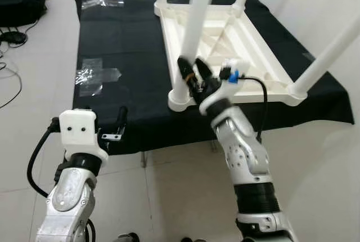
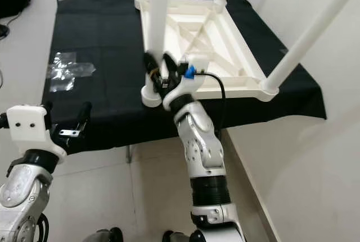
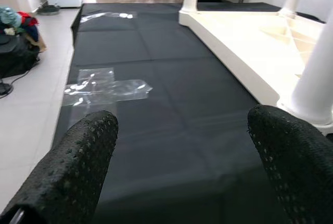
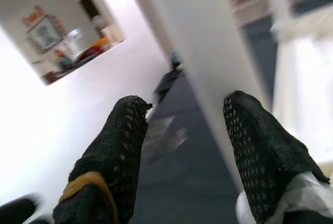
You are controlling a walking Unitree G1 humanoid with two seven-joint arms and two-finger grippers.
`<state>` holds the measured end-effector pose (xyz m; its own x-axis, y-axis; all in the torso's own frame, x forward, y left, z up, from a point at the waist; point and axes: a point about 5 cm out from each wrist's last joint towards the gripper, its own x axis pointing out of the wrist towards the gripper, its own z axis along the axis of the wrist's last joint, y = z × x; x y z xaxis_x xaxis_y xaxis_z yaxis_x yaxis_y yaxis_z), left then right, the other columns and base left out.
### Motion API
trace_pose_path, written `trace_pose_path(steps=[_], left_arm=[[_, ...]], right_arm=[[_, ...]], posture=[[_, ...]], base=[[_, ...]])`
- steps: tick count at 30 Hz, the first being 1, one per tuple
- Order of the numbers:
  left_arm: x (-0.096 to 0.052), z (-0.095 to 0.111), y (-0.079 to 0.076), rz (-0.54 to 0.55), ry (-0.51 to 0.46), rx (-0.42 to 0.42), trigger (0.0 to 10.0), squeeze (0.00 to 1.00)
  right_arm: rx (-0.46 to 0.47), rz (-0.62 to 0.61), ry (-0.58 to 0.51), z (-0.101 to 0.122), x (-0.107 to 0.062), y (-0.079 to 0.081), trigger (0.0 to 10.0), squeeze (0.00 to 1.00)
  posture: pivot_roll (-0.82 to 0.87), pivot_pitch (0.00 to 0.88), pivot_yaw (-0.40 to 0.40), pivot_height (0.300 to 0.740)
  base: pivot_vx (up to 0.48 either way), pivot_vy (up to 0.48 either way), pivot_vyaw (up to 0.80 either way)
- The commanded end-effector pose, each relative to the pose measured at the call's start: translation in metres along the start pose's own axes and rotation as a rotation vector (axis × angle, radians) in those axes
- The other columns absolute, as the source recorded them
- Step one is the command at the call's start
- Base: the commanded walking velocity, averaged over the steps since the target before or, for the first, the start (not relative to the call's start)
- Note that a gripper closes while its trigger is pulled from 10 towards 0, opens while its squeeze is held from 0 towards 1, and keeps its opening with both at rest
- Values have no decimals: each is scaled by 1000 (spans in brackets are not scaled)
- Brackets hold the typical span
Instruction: Building children table
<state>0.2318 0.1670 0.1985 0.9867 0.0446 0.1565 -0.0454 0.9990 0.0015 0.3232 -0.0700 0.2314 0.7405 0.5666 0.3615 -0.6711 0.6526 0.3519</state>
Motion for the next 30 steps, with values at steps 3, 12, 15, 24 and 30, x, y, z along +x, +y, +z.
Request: trace_pose_path(steps=[3, 12, 15, 24, 30], left_arm=[[-1, -2, -2, -6, 4, 0, 10000, 0], [-1, -2, -3, -11, 0, 10, 10000, 0], [0, -2, -2, -13, -3, 50, 10000, 0], [2, -3, -1, -32, -13, 111, 10000, 0], [3, -3, 2, -29, -9, 132, 10000, 0]], right_arm=[[97, 249, 118, -8, -13, 19, 10000, 0], [-242, -153, 250, -37, -41, -40, 10000, 0], [-346, -349, 245, -34, -53, -63, 10000, 0], [-400, -485, 224, -19, -61, -79, 10000, 0], [-431, -496, 216, -19, -58, -83, 10000, 0]], posture=[[35, 194, -127, 740], [33, 179, -134, 740], [32, 177, -130, 740], [35, 168, -123, 740], [37, 177, -123, 740]], base=[[0, 0, 0], [0, 0, 0], [0, 0, 0], [0, -341, 0], [0, -435, 0]])
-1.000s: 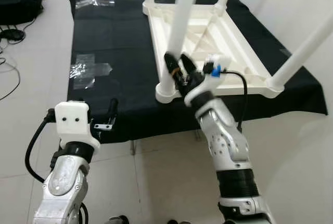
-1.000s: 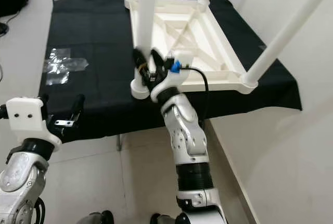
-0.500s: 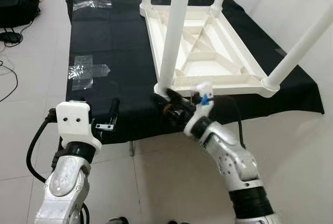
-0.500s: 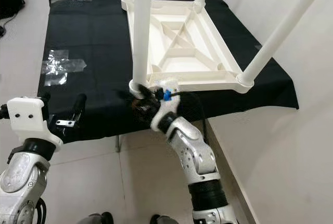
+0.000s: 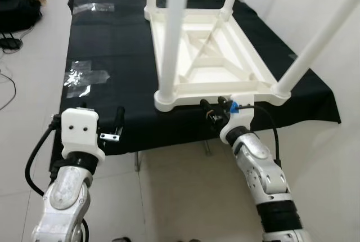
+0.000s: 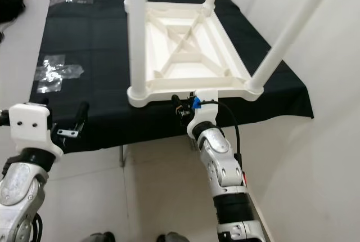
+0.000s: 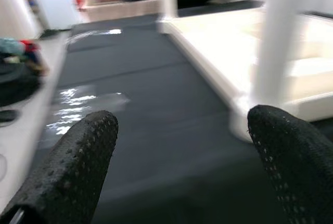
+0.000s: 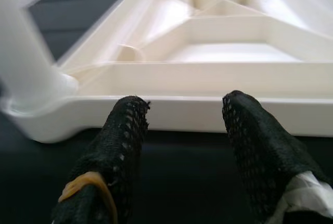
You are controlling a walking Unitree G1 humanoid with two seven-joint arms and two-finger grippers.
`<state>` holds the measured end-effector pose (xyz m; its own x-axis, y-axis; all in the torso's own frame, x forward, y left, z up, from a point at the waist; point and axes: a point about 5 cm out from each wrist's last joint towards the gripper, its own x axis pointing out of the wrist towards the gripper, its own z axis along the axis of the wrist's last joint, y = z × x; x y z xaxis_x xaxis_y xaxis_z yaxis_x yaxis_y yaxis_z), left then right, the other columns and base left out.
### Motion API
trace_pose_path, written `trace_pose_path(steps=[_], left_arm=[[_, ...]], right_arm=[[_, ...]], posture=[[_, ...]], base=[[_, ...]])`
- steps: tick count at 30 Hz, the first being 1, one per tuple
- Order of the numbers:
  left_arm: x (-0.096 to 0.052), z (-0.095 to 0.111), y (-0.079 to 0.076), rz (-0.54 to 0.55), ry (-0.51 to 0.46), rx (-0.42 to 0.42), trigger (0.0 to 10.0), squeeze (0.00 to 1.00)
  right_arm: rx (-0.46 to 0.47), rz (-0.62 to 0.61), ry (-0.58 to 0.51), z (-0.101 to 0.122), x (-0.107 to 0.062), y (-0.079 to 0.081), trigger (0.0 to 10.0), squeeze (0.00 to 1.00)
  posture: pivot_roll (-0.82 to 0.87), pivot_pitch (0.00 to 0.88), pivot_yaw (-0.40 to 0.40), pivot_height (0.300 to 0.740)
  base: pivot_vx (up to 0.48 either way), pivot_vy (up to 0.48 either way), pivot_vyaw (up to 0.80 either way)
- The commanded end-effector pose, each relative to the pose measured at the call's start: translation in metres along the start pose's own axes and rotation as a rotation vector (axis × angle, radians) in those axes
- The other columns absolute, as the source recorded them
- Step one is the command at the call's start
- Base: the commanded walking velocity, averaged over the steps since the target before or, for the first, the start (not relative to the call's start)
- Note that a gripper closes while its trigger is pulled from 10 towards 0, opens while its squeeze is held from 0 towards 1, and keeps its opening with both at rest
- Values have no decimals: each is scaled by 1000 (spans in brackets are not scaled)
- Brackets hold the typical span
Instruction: Building children table
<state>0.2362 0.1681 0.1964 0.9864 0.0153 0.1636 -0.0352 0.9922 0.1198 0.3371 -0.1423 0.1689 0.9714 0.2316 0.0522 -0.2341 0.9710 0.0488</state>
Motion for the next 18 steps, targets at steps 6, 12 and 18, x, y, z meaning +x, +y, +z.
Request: trace_pose_path(steps=[6, 12, 18], left_arm=[[-1, -1, 1, -2, -1, 11, 10000, 0], [-1, 0, 2, -8, -5, 0, 10000, 0], [0, -1, 5, 11, -3, 4, 10000, 0]], right_arm=[[-12, -42, -10, -3, -1, -6, 10000, 0], [-10, -59, -11, -3, 0, -8, 10000, 0], [-31, -27, 38, -13, 0, -12, 10000, 0]], posture=[[39, 178, -121, 740], [42, 178, -121, 740], [43, 184, -121, 740]], base=[[0, -449, 0], [373, -291, 0], [405, -252, 0]])
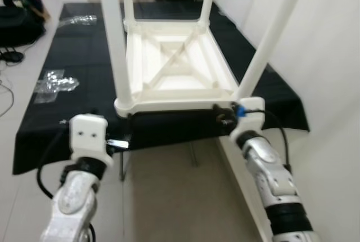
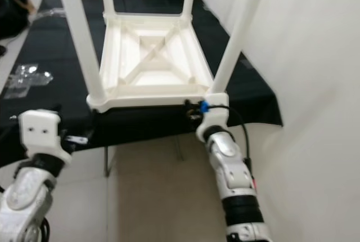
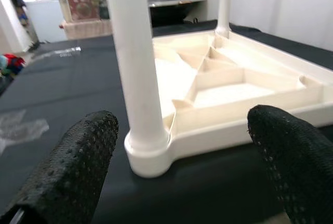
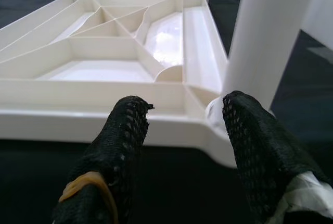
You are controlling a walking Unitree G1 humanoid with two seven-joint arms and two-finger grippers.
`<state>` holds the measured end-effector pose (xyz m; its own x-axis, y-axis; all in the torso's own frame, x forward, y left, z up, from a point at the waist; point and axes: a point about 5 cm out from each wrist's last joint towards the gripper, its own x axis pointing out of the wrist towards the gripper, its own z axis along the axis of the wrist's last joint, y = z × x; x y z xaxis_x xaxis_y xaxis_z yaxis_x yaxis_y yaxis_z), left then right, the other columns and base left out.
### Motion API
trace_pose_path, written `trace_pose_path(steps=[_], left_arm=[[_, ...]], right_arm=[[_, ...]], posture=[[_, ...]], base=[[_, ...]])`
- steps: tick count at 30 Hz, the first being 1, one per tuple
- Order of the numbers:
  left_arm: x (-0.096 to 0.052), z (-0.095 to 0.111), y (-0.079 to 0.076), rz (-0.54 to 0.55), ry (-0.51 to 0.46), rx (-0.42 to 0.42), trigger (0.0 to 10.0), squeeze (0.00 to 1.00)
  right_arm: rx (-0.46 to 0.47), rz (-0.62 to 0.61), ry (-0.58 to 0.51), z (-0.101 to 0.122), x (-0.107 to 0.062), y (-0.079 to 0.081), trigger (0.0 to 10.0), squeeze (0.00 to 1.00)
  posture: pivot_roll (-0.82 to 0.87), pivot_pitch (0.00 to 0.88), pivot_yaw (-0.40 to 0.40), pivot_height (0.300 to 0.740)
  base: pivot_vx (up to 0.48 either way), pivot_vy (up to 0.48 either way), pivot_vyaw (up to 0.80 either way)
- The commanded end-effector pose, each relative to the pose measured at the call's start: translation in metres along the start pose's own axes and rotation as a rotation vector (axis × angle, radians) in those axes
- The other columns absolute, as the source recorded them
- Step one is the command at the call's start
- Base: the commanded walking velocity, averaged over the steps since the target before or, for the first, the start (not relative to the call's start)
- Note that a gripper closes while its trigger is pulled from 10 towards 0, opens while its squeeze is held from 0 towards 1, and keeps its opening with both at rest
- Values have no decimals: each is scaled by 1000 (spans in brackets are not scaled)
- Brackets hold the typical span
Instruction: Building children table
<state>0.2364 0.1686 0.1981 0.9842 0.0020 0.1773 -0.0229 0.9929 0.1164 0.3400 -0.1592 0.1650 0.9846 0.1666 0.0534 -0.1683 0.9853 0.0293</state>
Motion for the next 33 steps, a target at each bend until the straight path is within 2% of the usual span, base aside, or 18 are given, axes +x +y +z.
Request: trace_pose_path(steps=[1, 5, 6, 8, 10, 15, 17, 19, 20, 21, 22, 24, 25, 28, 29, 31, 32, 33], left_arm=[[-1, -3, 4, 23, 13, 9, 10000, 0], [0, -4, 6, 54, 24, -34, 10000, 0], [-1, -3, 7, 61, 23, -41, 10000, 0], [-1, -3, 8, 62, 20, -36, 10000, 0], [-3, -3, 9, 69, 20, -33, 10000, 0], [-4, -3, 9, 72, 20, -31, 10000, 0], [-4, -3, 8, 73, 18, -33, 10000, 0], [-4, -3, 7, 70, 17, -35, 10000, 0], [-4, -3, 7, 70, 17, -35, 10000, 0], [-4, -3, 6, 66, 17, -35, 10000, 0], [-4, -3, 6, 62, 17, -35, 10000, 0], [-4, -3, 5, 60, 16, -37, 10000, 0], [-4, -3, 6, 61, 14, -40, 10000, 0], [-5, -2, 6, 62, 13, -42, 10000, 0], [-5, -1, 5, 60, 12, -47, 10000, 0], [-6, 0, 3, 49, 9, -55, 10000, 0], [-6, 0, 3, 49, 9, -55, 10000, 0], [-8, -2, -2, 30, 21, -57, 10000, 0]], right_arm=[[-9, 40, 41, -10, 1, 6, 10000, 0], [-55, 26, 87, -16, 3, -5, 10000, 0], [-100, -14, 98, -16, 4, -14, 10000, 0], [-124, -37, 99, -15, 5, -18, 10000, 0], [-183, -126, 107, -12, 7, -35, 10000, 0], [-159, -136, 137, -13, 8, -42, 10000, 0], [-33, -58, 167, -17, 8, -39, 10000, 0], [51, 114, 182, -17, 8, -29, 10000, 0], [51, 114, 182, -17, 8, -29, 10000, 0], [76, 183, 191, -16, 7, -26, 10000, 0], [55, 215, 190, -14, 7, -26, 10000, 0], [3, 122, 161, -8, 13, -37, 10000, 0], [-58, 15, 123, 1, 18, -45, 10000, 0], [-94, -58, 96, 6, 22, -51, 10000, 0], [-152, -125, 56, 16, 28, -53, 10000, 0], [-205, -203, 18, 29, 36, -55, 10000, 0], [-205, -203, 18, 29, 36, -55, 10000, 0], [-192, -254, 9, 37, 42, -56, 10000, 0]], posture=[[43, 184, -121, 740], [45, 185, -125, 740], [43, 188, -127, 740], [43, 188, -127, 740], [45, 192, -130, 740], [44, 194, -132, 740], [43, 194, -132, 740], [42, 196, -132, 740], [42, 196, -132, 740], [42, 199, -128, 740], [42, 198, -129, 740], [42, 198, -129, 740], [40, 200, -130, 740], [40, 200, -130, 740], [40, 201, -127, 740], [44, 205, -125, 740], [44, 205, -125, 740], [45, 208, -121, 740]], base=[[405, -255, 0], [321, -64, 0], [0, 0, 0], [0, 0, 0], [0, 0, 0], [0, 0, 0], [0, 0, 0], [0, 0, 0], [0, 0, 0], [0, 0, 0], [0, 0, 0], [0, 0, 0], [0, 0, 0], [0, 0, 0], [0, 0, 0], [0, 0, 0], [0, 0, 0], [0, 0, 0]])
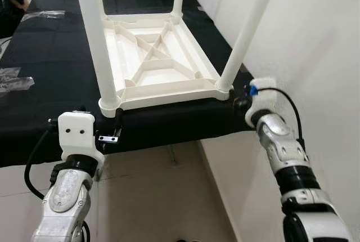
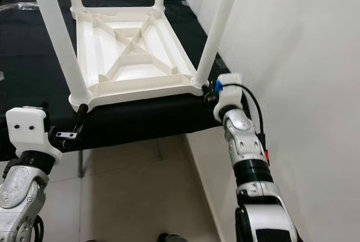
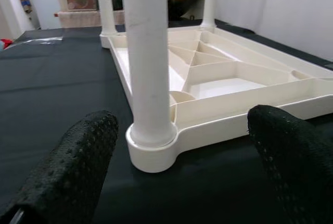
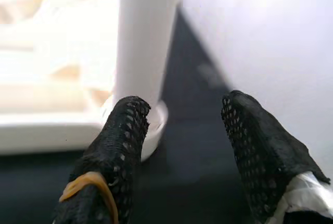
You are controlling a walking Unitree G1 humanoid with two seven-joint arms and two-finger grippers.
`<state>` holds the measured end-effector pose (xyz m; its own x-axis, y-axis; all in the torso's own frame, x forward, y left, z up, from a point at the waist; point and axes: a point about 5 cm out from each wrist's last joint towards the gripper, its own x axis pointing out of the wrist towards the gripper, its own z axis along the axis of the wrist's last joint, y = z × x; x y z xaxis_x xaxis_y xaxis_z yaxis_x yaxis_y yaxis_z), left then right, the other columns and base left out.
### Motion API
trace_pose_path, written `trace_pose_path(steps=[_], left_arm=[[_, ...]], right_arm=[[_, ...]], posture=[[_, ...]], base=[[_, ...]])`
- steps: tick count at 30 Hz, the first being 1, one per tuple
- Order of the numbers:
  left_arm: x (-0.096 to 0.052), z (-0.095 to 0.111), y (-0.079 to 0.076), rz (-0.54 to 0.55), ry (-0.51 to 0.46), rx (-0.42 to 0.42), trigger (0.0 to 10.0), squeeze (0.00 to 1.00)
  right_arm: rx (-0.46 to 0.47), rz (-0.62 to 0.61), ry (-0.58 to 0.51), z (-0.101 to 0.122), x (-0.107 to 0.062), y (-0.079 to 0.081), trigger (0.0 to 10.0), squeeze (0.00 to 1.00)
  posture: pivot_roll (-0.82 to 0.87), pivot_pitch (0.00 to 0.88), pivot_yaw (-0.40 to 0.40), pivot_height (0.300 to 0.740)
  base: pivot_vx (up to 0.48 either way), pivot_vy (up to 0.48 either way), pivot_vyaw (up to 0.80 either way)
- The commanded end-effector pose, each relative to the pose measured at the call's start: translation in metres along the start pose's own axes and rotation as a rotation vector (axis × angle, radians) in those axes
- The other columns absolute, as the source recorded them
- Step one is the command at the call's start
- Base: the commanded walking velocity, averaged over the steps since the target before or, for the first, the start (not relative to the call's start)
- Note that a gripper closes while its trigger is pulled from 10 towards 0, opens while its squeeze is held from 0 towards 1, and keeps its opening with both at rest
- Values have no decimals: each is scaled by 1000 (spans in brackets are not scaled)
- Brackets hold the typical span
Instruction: Building children table
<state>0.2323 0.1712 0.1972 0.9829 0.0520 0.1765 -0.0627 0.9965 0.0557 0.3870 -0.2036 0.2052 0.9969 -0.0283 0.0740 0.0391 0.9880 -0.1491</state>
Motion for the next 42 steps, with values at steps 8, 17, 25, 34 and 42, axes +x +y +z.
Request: trace_pose_path(steps=[8, 17, 25, 34, 42], left_arm=[[-26, -7, -40, -293, 97, -116, 10000, 0], [-57, 8, -67, -492, 116, -223, 10000, 0], [-64, 12, -66, -506, 135, -218, 10000, 0], [-68, 30, -74, -543, 103, -247, 10000, 0], [-60, 31, -77, -557, 85, -241, 10000, 0]], right_arm=[[-12, -174, 6, 9, 17, -1, 10000, 0], [-46, -238, -91, 39, 27, -4, 10000, 0], [12, -194, -94, 44, 31, -15, 10000, 0], [44, 18, -120, 33, 31, 12, 10000, 0], [86, 187, -51, 19, 29, 60, 10000, 0]], posture=[[62, 252, -123, 740], [82, 340, -117, 740], [87, 385, -102, 740], [113, 453, -82, 740], [136, 450, -83, 740]], base=[[0, 0, 0], [0, 0, 0], [0, 0, 0], [0, 0, 0], [0, 0, 0]])
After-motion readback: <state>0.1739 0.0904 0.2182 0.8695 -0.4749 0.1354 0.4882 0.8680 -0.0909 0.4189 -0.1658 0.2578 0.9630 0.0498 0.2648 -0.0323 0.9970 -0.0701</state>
